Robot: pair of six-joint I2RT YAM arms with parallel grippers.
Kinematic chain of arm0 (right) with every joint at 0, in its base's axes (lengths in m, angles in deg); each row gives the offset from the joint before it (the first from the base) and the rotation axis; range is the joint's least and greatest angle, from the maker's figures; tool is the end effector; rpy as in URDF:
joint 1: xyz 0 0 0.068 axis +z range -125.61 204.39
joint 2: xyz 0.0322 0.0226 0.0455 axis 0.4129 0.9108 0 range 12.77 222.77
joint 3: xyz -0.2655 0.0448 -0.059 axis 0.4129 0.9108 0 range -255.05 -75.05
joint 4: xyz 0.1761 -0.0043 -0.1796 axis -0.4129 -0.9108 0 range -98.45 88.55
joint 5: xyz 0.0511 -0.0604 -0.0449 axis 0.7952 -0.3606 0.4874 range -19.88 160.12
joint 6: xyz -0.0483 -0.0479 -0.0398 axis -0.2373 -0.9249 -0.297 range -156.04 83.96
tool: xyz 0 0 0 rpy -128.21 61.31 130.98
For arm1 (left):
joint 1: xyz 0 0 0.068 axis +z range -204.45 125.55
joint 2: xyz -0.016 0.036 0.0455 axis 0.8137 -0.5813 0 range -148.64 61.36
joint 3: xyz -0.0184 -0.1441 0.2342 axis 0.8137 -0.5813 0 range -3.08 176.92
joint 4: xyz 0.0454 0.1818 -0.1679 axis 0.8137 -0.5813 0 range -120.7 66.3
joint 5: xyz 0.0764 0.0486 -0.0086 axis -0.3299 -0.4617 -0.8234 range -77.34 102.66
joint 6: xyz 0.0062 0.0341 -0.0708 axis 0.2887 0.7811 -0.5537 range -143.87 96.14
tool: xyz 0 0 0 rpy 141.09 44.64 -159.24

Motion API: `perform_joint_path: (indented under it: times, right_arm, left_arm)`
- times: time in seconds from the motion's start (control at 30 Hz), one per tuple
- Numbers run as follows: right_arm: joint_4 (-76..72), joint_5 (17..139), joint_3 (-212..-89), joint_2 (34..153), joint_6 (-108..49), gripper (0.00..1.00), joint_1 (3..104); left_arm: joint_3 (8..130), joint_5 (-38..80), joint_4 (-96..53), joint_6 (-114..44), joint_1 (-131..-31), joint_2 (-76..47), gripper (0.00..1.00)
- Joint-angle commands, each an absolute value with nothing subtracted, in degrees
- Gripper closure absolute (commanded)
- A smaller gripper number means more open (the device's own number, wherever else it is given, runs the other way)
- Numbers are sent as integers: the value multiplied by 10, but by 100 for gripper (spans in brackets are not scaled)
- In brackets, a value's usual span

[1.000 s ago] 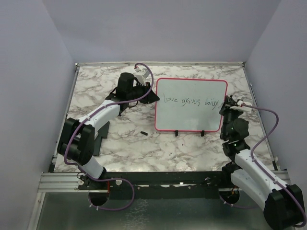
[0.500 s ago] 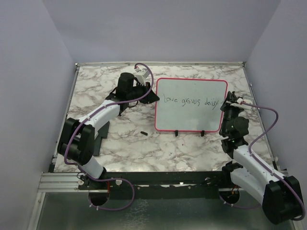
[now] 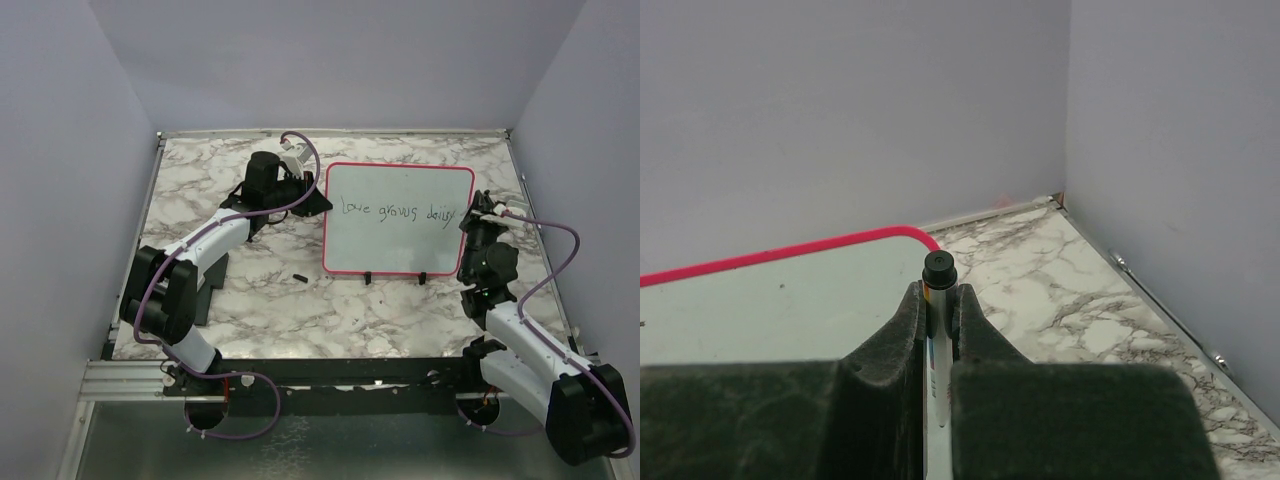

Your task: Write a sentence on the whiteboard

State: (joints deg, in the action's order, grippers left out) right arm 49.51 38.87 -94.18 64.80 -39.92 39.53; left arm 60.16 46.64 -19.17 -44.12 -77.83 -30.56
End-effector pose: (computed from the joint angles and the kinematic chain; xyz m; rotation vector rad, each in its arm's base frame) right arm 0.2124 0.0211 0.2878 0.2615 1.2780 -0.1742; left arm 0.3357 -0.1863 0.2672 0.4588 2.0271 -1.0688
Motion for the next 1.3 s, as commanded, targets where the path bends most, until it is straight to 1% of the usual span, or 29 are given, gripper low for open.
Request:
perform_joint_path:
  times: [0.0, 0.57, 1.27]
  right_arm:
    - [502, 391, -944, 647, -390, 99, 392]
    - [531, 391, -935, 677, -389, 99, 392]
    - [544, 394, -930, 687, -389, 99, 390]
  left_arm:
    - [599, 448, -177, -431, -772, -279, 100]
    - [599, 448, -177, -431, -773, -280, 100]
    - [599, 448, -178, -431, -772, -280, 100]
